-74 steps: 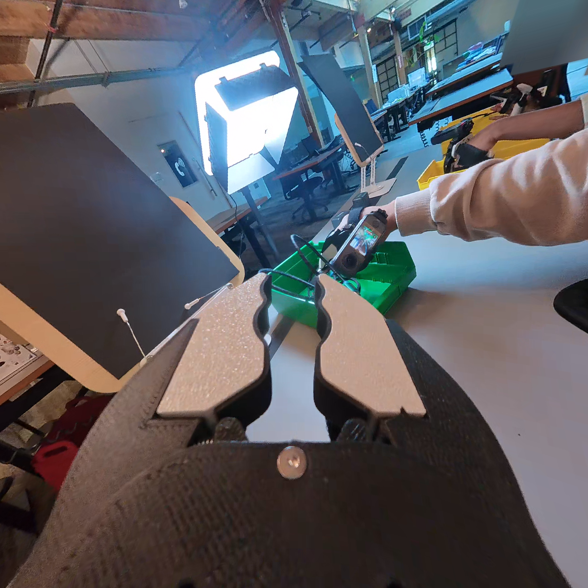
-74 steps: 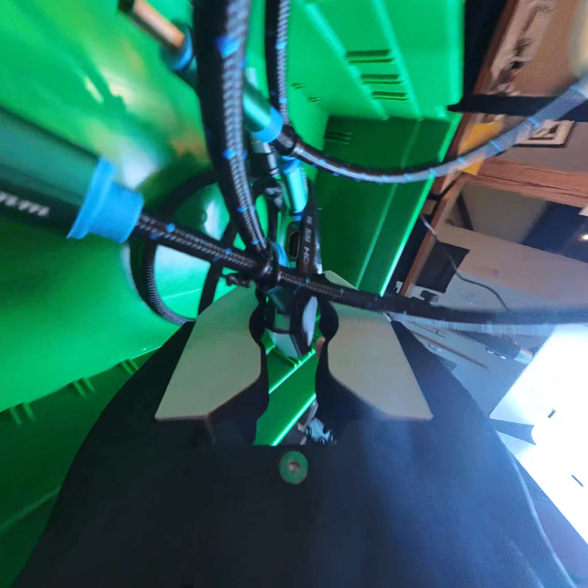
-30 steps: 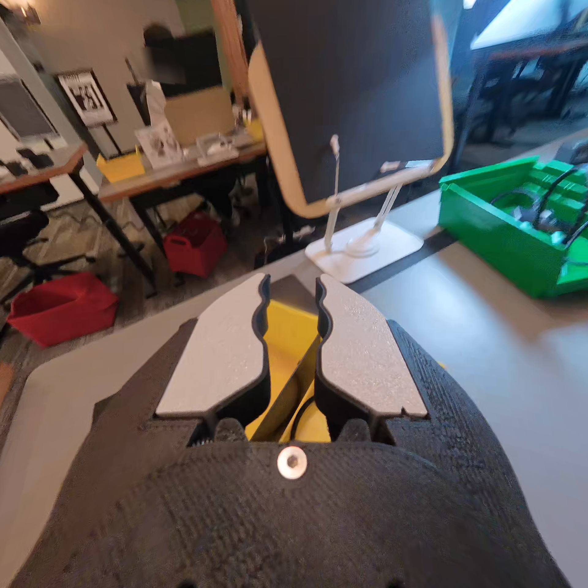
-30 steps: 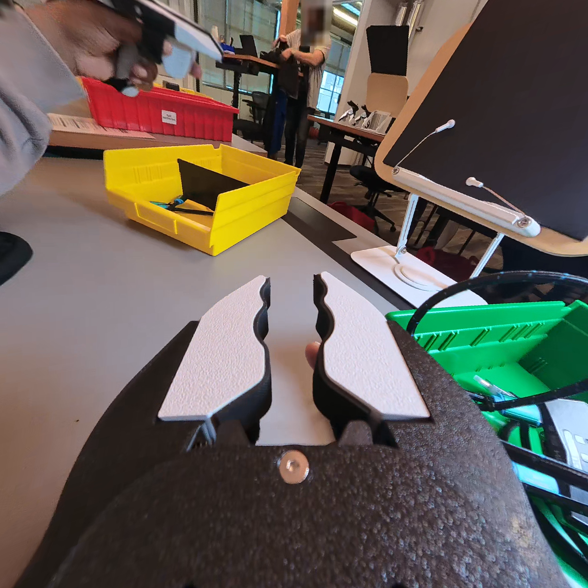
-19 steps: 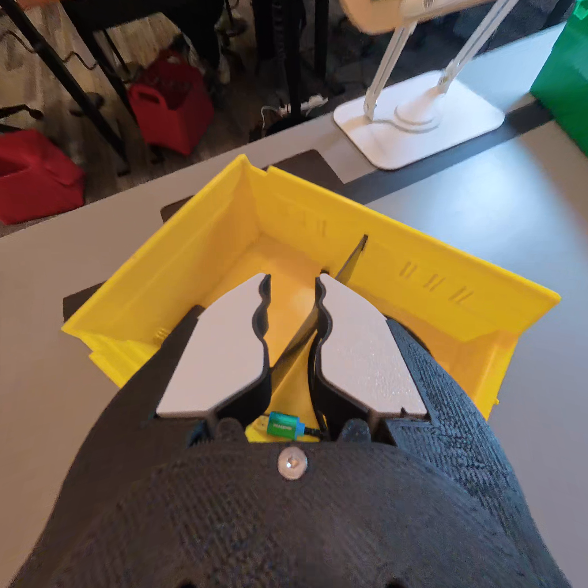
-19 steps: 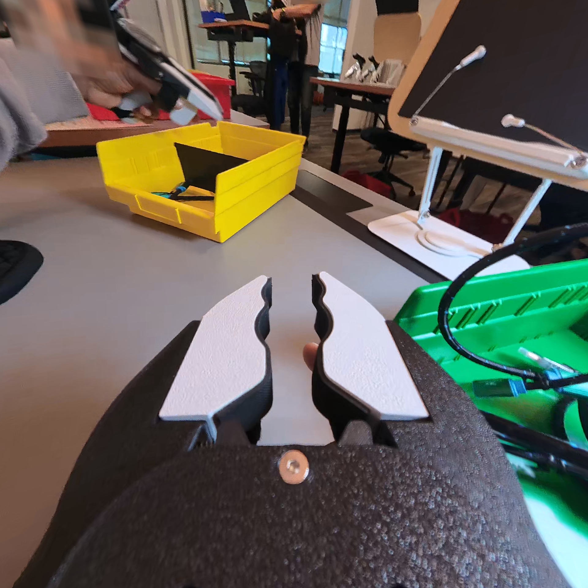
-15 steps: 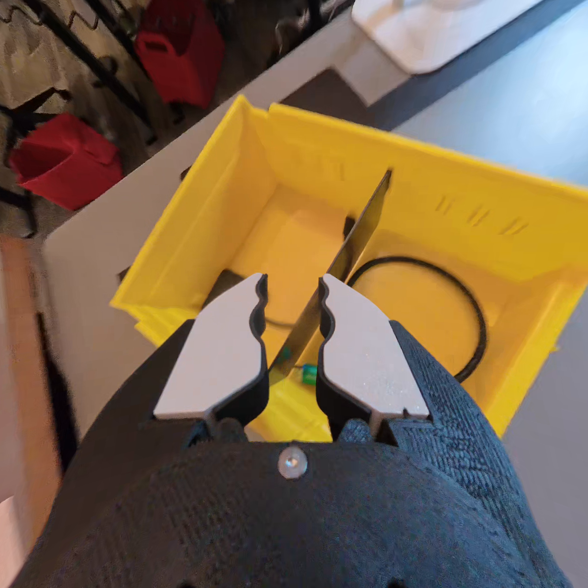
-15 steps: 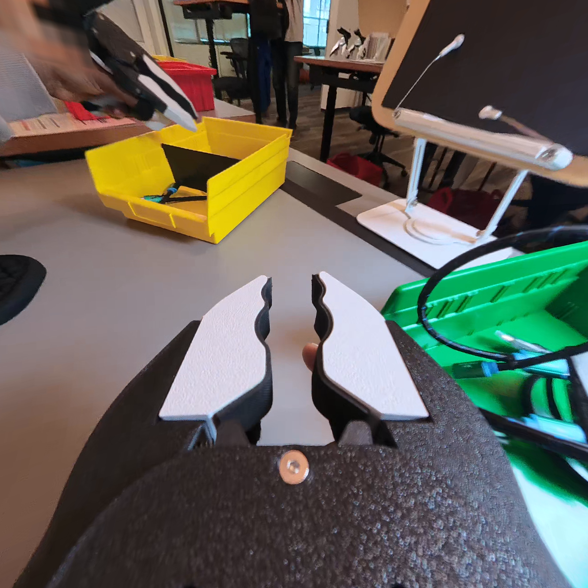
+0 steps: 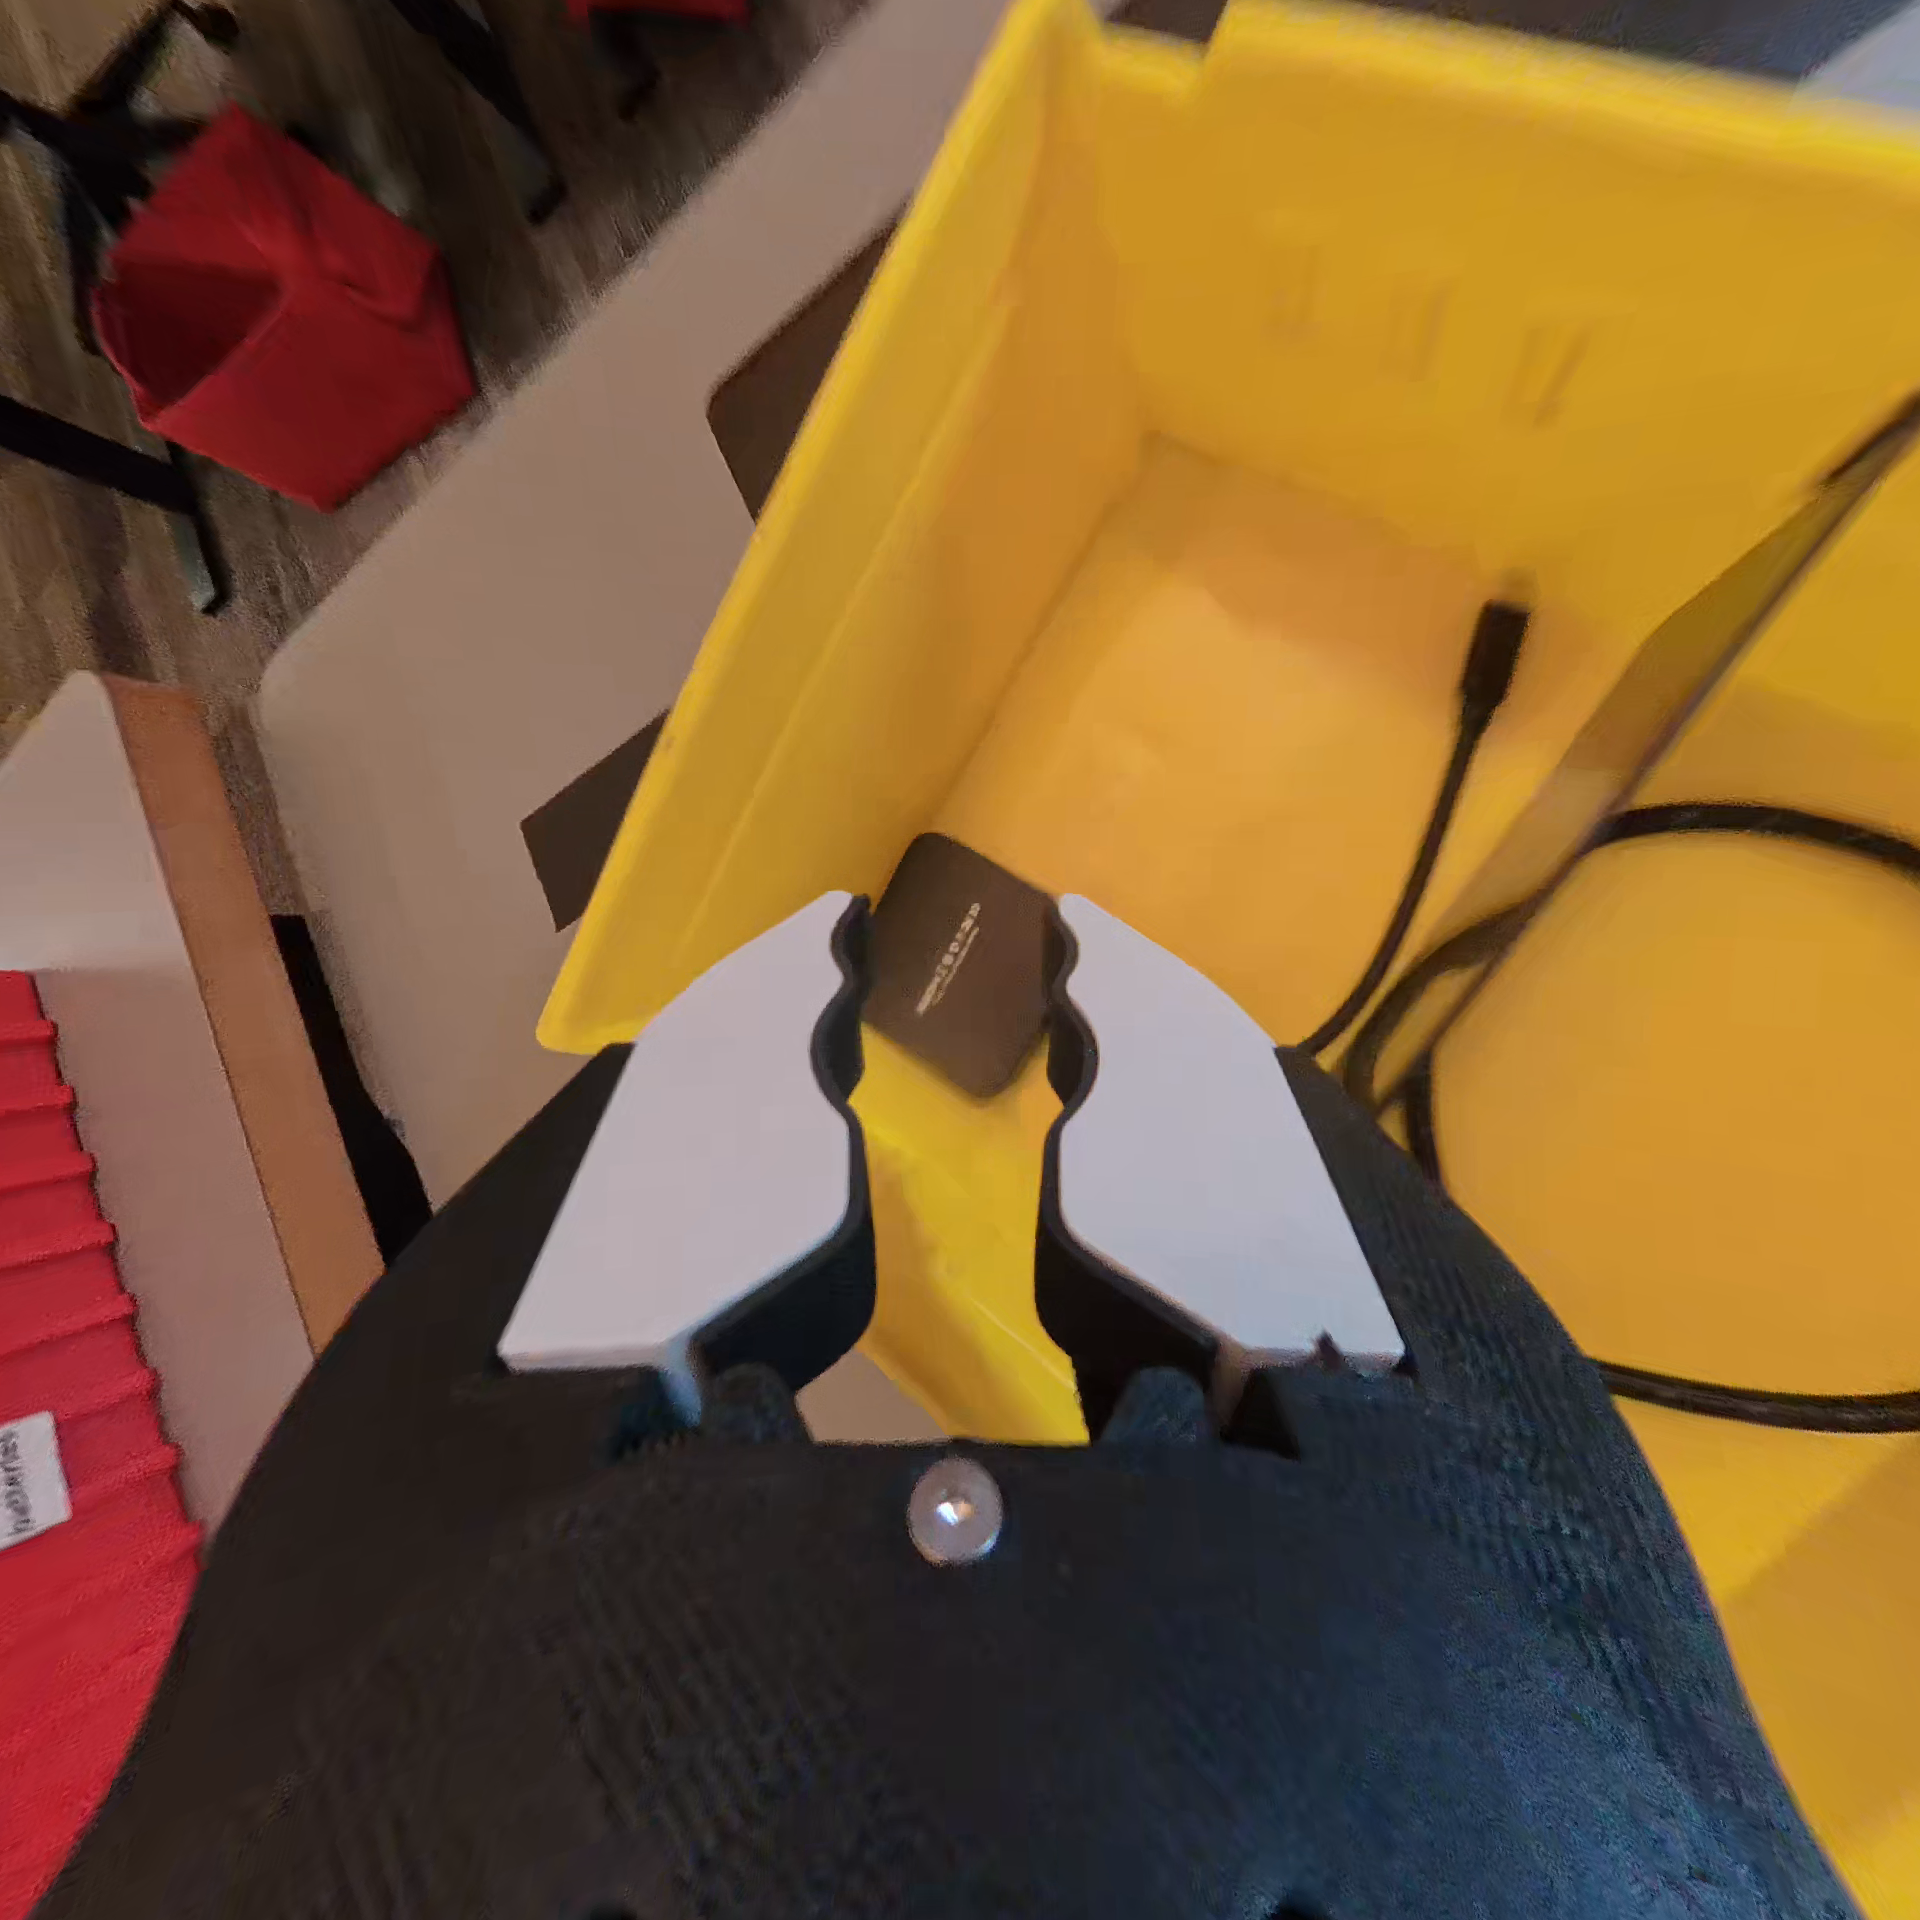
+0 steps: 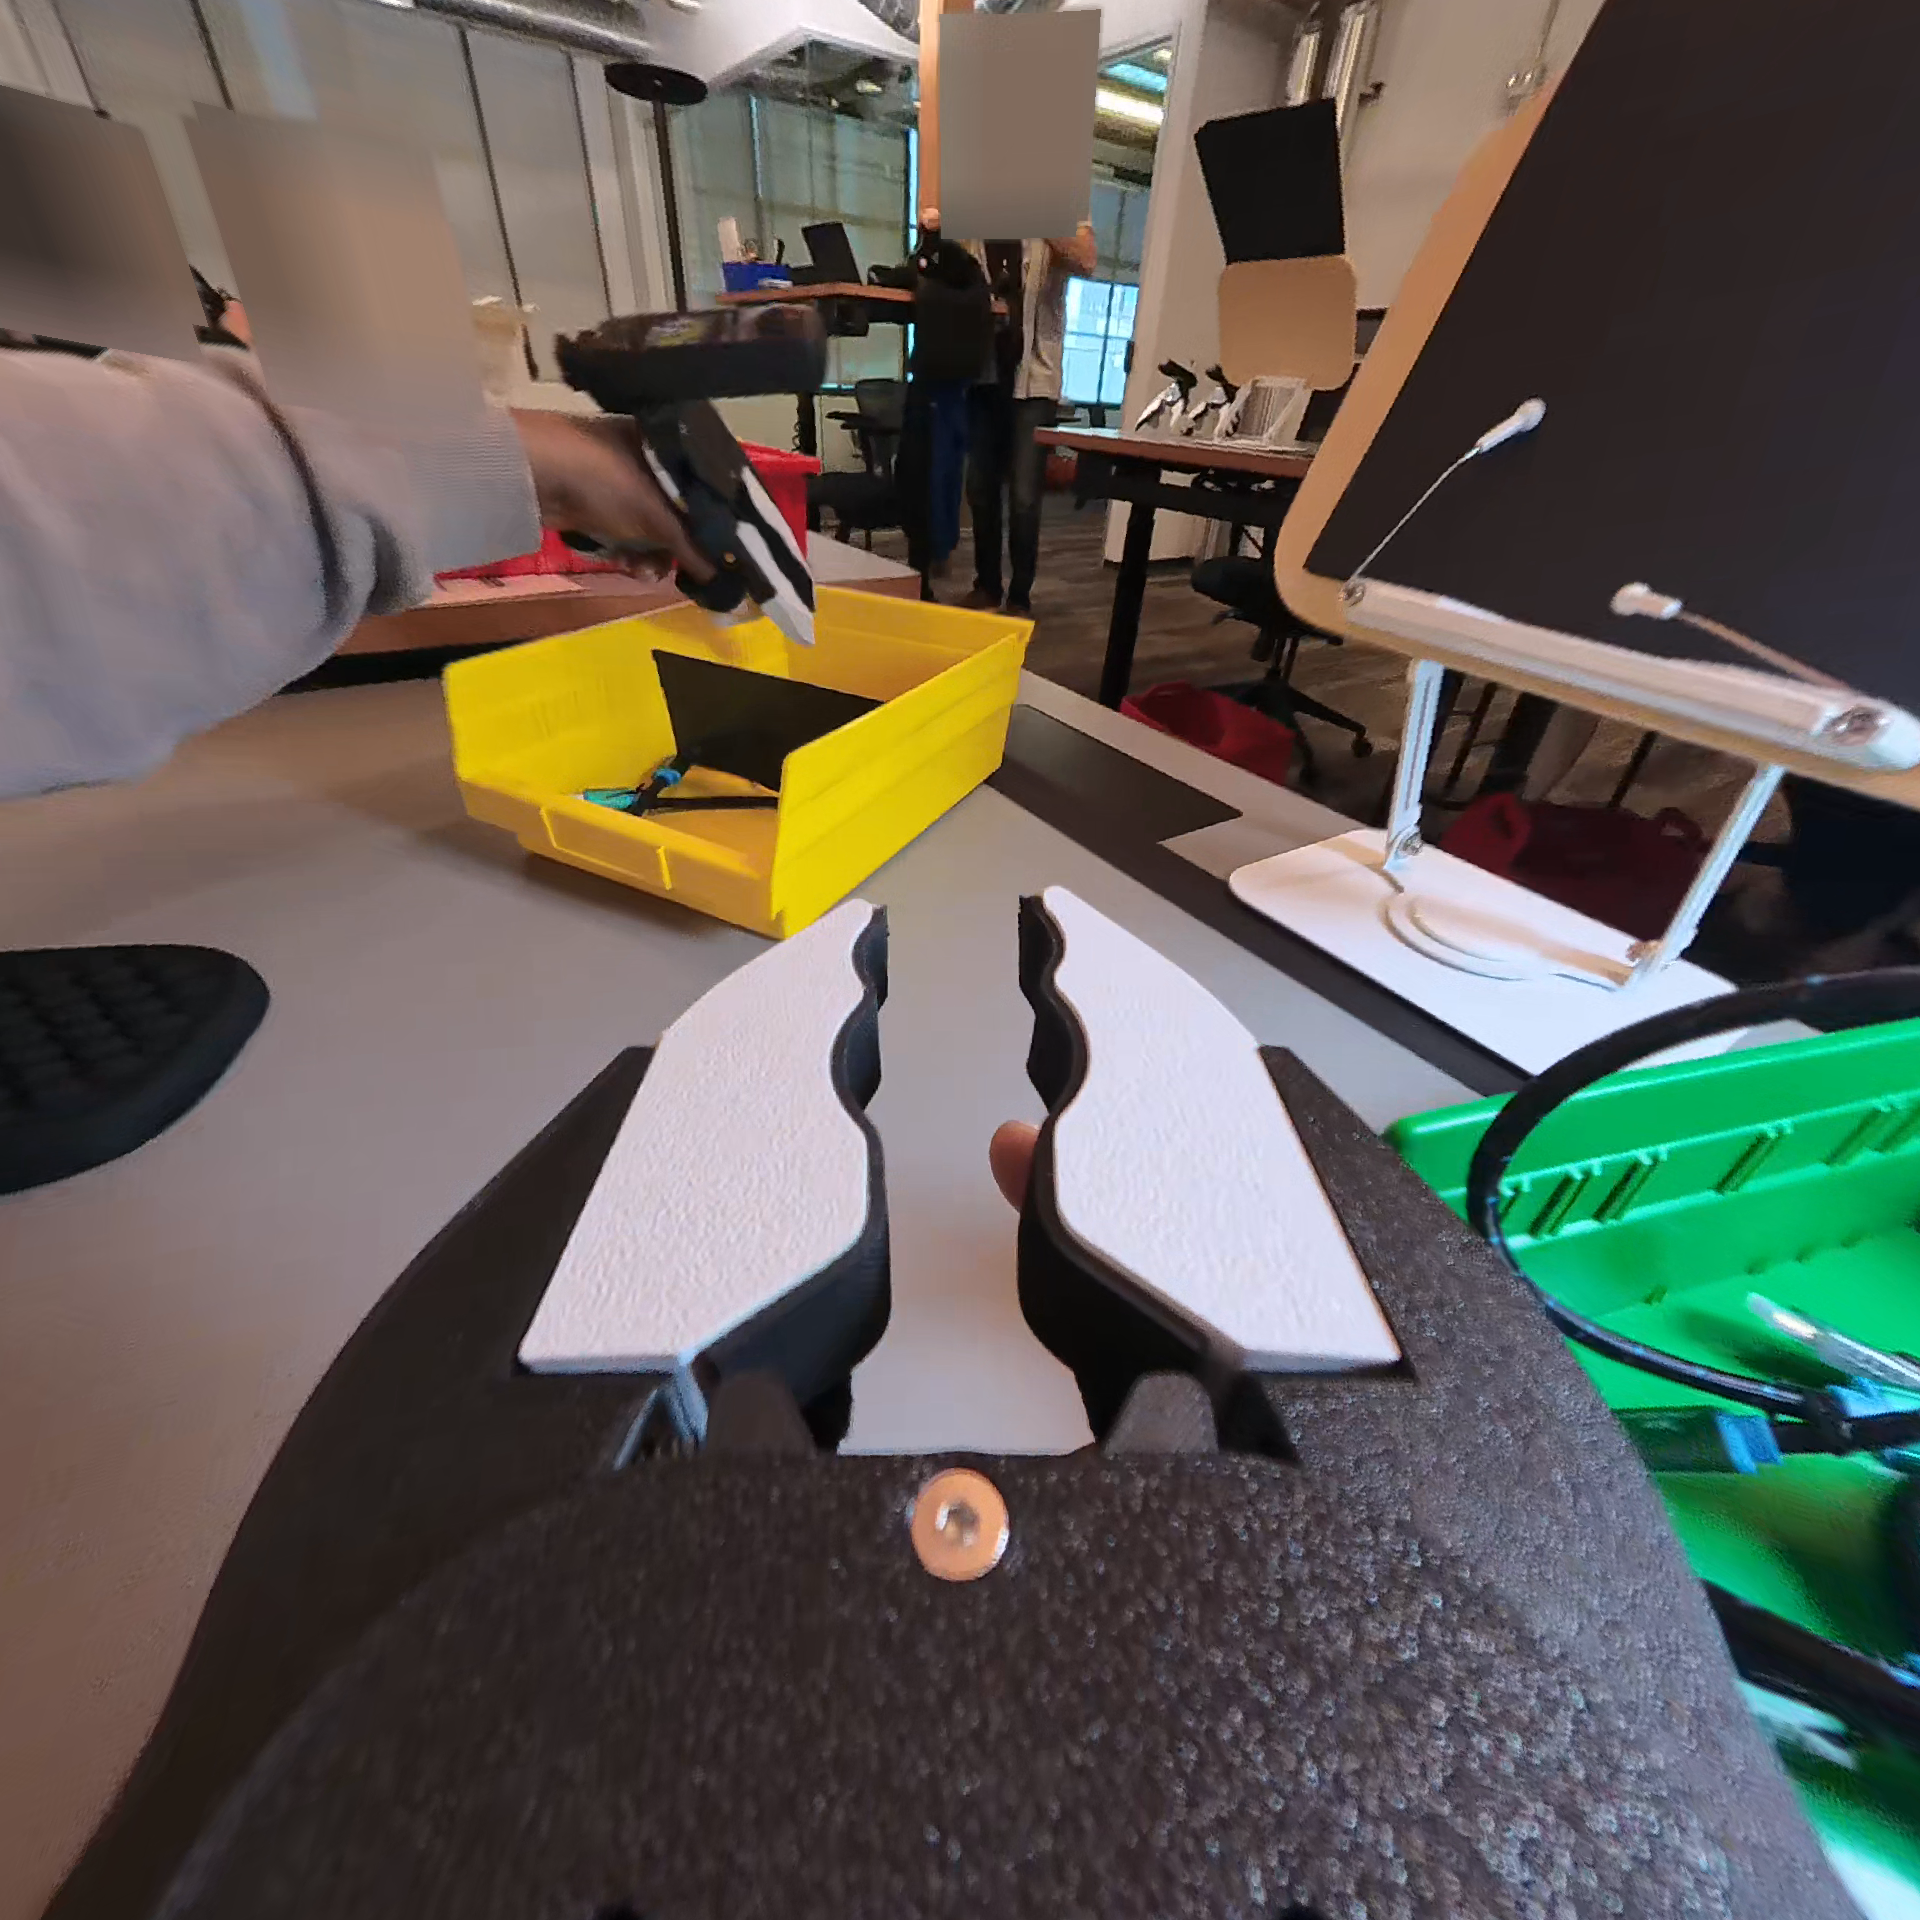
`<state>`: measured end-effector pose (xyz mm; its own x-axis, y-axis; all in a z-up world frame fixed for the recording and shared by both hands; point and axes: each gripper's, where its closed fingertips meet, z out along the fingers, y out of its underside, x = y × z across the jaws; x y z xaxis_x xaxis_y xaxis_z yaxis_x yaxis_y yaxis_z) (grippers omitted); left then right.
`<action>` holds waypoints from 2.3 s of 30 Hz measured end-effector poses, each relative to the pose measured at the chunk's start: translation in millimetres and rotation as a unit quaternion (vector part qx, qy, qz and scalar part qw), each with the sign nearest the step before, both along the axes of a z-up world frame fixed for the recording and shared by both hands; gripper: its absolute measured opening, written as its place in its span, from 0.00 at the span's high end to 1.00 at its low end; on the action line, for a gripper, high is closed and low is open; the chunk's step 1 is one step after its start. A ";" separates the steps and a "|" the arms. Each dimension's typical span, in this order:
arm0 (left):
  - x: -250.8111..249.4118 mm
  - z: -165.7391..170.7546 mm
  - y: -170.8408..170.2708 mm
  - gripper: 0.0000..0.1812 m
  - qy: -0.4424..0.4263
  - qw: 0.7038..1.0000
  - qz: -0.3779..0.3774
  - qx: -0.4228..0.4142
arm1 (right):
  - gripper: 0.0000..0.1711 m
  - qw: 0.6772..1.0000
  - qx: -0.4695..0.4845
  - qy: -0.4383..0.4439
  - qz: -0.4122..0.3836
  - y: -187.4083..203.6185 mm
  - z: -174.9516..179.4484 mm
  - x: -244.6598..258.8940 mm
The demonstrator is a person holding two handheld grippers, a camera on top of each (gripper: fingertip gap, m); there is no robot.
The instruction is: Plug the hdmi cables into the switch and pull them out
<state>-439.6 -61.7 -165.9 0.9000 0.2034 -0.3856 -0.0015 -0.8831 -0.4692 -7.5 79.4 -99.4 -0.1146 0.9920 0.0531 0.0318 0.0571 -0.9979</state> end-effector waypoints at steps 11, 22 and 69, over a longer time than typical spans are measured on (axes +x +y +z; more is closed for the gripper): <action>-14.1 -47.9 11.2 0.80 -0.062 0.967 -0.109 -0.221 | 0.85 0.998 0.003 -0.017 0.063 -17.2 -19.2 0.0; 1.9 -74.5 -2.7 0.72 -0.152 0.904 -0.176 -0.359 | 0.85 0.998 -0.007 -0.024 0.061 -10.5 -27.8 10.4; -8.4 -74.8 -36.2 0.79 -0.113 0.871 -0.104 -0.466 | 0.86 0.996 0.028 -0.057 0.069 -19.0 -35.6 11.9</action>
<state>-447.9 -97.9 -240.7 0.9543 -0.2805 -0.1036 -0.2084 -0.8724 0.4422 4.4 60.4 -135.0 -0.2590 0.9619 0.0872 0.1332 0.1249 -0.9832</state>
